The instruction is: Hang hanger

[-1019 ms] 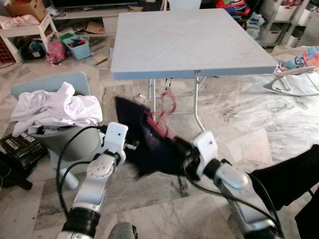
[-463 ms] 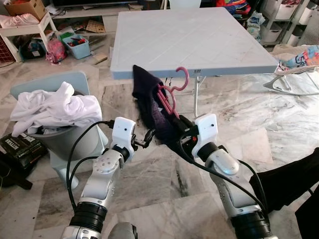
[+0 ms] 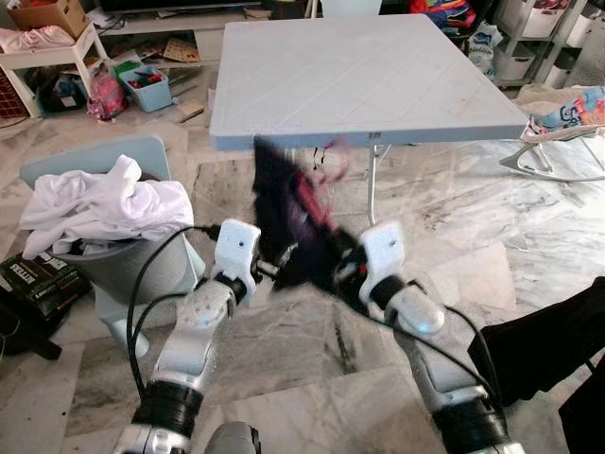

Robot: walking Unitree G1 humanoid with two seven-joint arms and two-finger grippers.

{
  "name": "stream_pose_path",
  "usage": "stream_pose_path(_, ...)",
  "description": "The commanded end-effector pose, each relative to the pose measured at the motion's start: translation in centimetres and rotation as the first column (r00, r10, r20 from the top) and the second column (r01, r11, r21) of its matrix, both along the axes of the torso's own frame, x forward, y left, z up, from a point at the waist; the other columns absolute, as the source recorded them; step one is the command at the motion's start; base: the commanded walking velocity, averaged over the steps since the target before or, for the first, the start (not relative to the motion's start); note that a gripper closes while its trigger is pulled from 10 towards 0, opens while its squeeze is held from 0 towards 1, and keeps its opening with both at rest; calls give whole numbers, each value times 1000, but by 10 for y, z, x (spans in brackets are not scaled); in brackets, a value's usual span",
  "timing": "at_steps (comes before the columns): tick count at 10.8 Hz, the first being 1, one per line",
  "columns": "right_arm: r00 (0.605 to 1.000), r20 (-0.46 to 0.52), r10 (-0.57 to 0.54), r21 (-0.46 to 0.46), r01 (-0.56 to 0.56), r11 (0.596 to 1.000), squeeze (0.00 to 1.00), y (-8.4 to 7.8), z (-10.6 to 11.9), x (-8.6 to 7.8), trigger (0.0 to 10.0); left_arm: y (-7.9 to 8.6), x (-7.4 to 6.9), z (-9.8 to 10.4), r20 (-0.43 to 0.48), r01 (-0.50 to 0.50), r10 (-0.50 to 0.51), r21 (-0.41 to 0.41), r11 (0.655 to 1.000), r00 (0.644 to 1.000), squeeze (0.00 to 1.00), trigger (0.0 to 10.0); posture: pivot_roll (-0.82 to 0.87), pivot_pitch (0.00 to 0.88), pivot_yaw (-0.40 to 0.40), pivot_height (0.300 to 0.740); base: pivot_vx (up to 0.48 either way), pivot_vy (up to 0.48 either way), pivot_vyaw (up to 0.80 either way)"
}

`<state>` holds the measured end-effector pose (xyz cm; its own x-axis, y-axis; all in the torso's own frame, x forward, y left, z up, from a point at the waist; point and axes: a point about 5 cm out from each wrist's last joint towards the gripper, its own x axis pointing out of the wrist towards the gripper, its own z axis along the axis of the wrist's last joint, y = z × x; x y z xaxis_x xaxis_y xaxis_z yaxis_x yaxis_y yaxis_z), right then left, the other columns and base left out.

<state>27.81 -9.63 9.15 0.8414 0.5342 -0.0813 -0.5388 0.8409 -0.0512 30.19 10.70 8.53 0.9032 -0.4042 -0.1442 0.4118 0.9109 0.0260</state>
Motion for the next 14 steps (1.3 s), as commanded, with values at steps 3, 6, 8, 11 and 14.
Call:
stream_pose_path(3, 994, 16, 107, -4, -107, 994, 0, 0, 4, -11, 10000, 14, 12, 2, 2, -68, 68, 39, 997, 998, 0, 10000, -55, 0, 3, 740, 0, 0, 0)
stream_pose_path(6, 984, 22, 177, -1, -177, 984, 0, 2, 8, -16, 10000, 15, 15, -5, -27, -92, 95, 82, 992, 995, 0, 10000, -61, 0, 8, 740, 0, 0, 0)
stream_pose_path(8, 983, 25, 182, -8, -182, 983, 0, 1, 9, -15, 10000, 22, 15, -9, -30, -120, 123, 79, 990, 992, 0, 0, -58, 0, 8, 740, 0, 0, 0)
stream_pose_path(11, 979, 19, 201, -12, -200, 980, 0, 6, 7, -17, 10000, 28, 18, -9, -23, -134, 137, 99, 986, 990, 0, 0, -50, 0, 5, 740, 0, 0, 0)
stream_pose_path(14, 977, 12, 213, -28, -212, 977, 0, 7, 3, -21, 10000, 36, 21, -8, -8, -183, 186, 116, 976, 983, 0, 0, -54, 0, 4, 740, 0, 0, 0)
